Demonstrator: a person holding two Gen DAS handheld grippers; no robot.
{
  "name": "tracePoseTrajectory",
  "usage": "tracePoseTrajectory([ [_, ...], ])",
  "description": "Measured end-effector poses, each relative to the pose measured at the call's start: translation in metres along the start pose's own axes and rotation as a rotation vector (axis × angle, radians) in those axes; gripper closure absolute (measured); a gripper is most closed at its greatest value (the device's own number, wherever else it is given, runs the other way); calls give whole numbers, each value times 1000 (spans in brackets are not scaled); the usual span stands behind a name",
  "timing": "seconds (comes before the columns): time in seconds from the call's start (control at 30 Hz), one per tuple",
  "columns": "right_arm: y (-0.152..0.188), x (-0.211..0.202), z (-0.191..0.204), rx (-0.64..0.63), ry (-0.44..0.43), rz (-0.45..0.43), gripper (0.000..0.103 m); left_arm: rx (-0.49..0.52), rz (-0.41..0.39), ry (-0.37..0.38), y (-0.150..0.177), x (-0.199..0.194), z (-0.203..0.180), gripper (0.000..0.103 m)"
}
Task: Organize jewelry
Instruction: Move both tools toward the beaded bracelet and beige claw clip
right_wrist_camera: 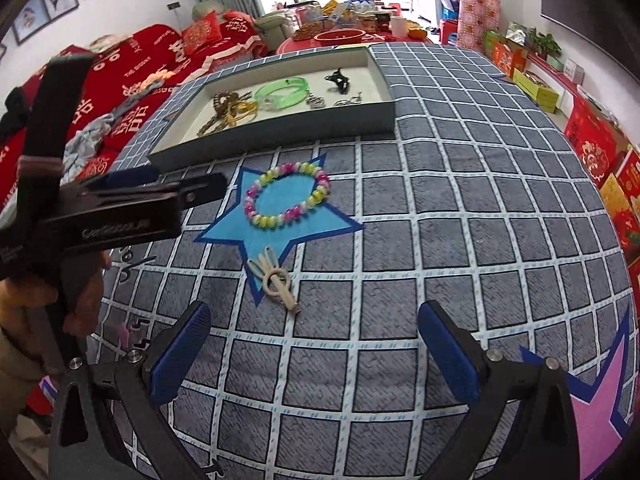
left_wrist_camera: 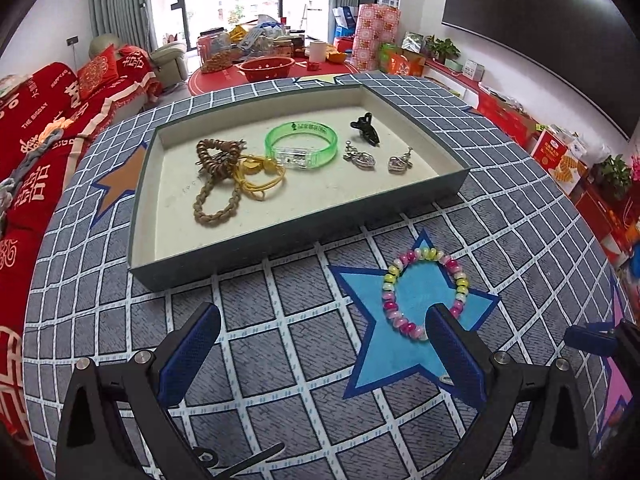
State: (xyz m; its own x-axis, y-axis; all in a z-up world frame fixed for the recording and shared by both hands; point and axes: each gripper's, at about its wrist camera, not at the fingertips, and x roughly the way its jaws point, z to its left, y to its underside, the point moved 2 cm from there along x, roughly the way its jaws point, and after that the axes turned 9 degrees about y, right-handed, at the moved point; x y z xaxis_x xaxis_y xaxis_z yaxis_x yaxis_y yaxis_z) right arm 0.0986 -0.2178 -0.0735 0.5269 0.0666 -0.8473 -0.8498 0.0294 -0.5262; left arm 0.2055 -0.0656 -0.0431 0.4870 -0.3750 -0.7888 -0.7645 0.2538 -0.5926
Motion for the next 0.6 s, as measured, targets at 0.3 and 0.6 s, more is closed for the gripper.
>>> tracePoseTrajectory([
  [0.3, 6, 6, 19, -76, 45, -21, 8, 51, 25, 4, -4, 20, -17, 0],
  [0.6, 8, 15, 26, -117, 91, -40, 25, 69, 74, 2, -7, 42, -25, 11],
])
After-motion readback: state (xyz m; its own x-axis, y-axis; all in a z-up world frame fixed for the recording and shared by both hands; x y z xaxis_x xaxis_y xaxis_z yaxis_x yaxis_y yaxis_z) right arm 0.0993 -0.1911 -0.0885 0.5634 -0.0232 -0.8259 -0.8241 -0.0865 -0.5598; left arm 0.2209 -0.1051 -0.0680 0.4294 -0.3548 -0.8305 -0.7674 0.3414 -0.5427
